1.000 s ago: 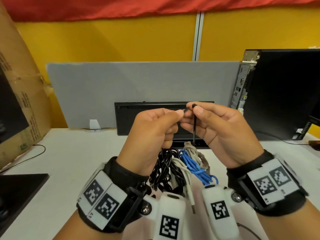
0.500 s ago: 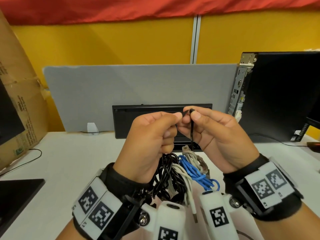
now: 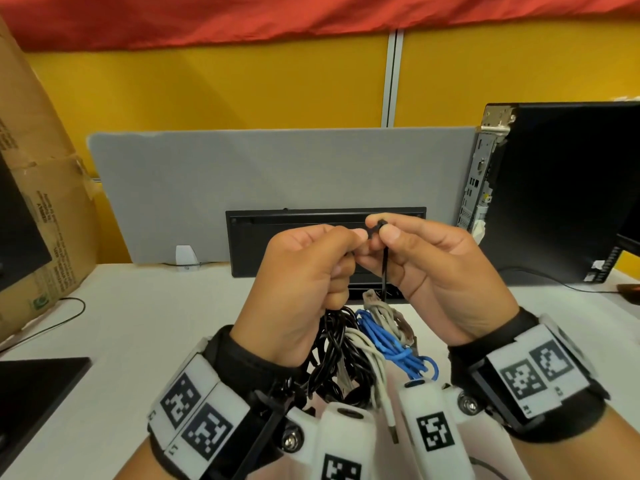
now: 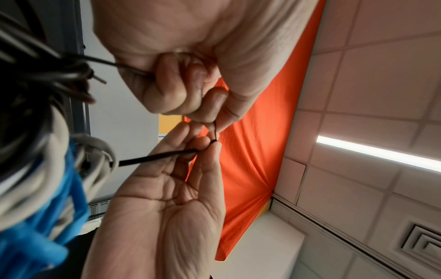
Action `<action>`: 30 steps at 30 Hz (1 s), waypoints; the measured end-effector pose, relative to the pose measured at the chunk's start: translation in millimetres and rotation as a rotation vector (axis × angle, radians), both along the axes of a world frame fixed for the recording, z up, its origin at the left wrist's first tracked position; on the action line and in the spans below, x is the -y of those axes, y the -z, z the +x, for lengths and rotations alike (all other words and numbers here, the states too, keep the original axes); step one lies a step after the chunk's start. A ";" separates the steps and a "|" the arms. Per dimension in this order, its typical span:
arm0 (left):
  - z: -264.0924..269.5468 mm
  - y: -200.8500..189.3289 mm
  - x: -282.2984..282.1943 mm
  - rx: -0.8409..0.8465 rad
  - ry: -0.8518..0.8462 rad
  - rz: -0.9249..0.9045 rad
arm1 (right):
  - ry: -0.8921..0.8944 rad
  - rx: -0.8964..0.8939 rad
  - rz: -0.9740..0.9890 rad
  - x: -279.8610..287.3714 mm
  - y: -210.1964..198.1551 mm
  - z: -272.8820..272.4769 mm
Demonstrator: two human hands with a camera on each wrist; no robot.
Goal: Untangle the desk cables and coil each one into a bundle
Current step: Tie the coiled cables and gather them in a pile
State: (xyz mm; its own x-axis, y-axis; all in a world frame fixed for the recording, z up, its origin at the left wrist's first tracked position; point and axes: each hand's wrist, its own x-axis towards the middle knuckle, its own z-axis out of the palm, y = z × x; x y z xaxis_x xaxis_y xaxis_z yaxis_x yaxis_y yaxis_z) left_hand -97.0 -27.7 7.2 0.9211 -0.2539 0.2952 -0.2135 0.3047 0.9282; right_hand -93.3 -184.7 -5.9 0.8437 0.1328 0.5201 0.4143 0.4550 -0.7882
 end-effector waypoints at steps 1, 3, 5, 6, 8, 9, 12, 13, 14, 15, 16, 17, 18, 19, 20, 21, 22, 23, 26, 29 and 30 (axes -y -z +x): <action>0.2 0.4 0.0 0.003 -0.003 -0.001 | 0.006 0.009 -0.006 0.0 0.1 0.2; 0.3 1.0 0.5 0.004 -0.005 0.001 | 0.023 0.020 -0.023 0.5 -0.1 0.5; -0.5 1.4 1.8 0.000 0.000 -0.005 | 0.044 0.026 -0.045 1.0 -0.3 0.7; -0.6 1.7 2.5 0.000 0.005 -0.012 | 0.051 0.027 -0.057 0.7 -0.2 0.5; -0.5 2.2 3.0 0.000 0.012 -0.023 | 0.052 0.031 -0.074 -0.1 0.3 -0.1; -0.2 2.6 2.6 -0.001 0.015 -0.022 | 0.055 0.034 -0.081 -0.3 0.6 -0.3; 1.1 4.4 1.2 0.010 0.033 -0.009 | 0.082 0.046 -0.113 0.0 0.1 -0.2; 1.5 5.5 1.3 0.020 0.032 0.003 | 0.096 0.045 -0.129 0.7 0.3 0.3; 2.1 7.1 1.7 0.030 0.026 0.019 | 0.119 0.043 -0.150 1.6 0.4 0.8; 3.1 8.9 2.1 0.037 0.015 0.037 | 0.159 0.044 -0.180 2.7 0.7 1.9; 4.3 10.8 2.8 0.040 0.001 0.054 | 0.214 0.052 -0.222 3.4 1.3 3.1; 5.7 12.8 3.4 0.042 -0.013 0.070 | 0.272 0.066 -0.270 3.9 1.9 4.0; 7.5 14.9 4.3 0.045 -0.027 0.086 | 0.321 0.082 -0.314 3.8 2.4 4.8; 9.5 17.0 4.9 0.052 -0.042 0.103 | 0.351 0.088 -0.343 3.6 3.0 5.6; 11.5 19.2 5.6 0.063 -0.062 0.122 | 0.363 0.074 -0.350 3.5 3.5 6.2; 13.4 21.2 6.1 0.076 -0.083 0.140 | 0.365 0.047 -0.340 3.7 4.5 6.6; 15.3 22.9 6.4 0.089 -0.100 0.154 | 0.367 0.020 -0.325 4.0 5.3 7.2; 17.0 24.4 6.3 0.099 -0.109 0.164 | 0.374 0.000 -0.315 4.4 6.2 7.6; 22.4 27.7 4.4 0.122 -0.120 0.190 | 0.373 -0.033 -0.334 2.6 7.7 7.5; 27.0 30.0 1.9 0.133 -0.138 0.208 | 0.336 -0.084 -0.342 0.8 7.3 8.1; 28.0 30.8 1.4 0.139 -0.141 0.217 | 0.331 -0.100 -0.353 0.6 6.7 8.3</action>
State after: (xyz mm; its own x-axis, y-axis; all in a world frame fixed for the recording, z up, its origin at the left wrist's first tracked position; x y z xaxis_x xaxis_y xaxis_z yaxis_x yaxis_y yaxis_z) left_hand -69.1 -29.1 -23.6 0.9063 -0.1972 0.3739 -0.3693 0.0610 0.9273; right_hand -85.0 -185.2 -12.7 0.9138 0.0024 0.4061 0.4060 0.0099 -0.9138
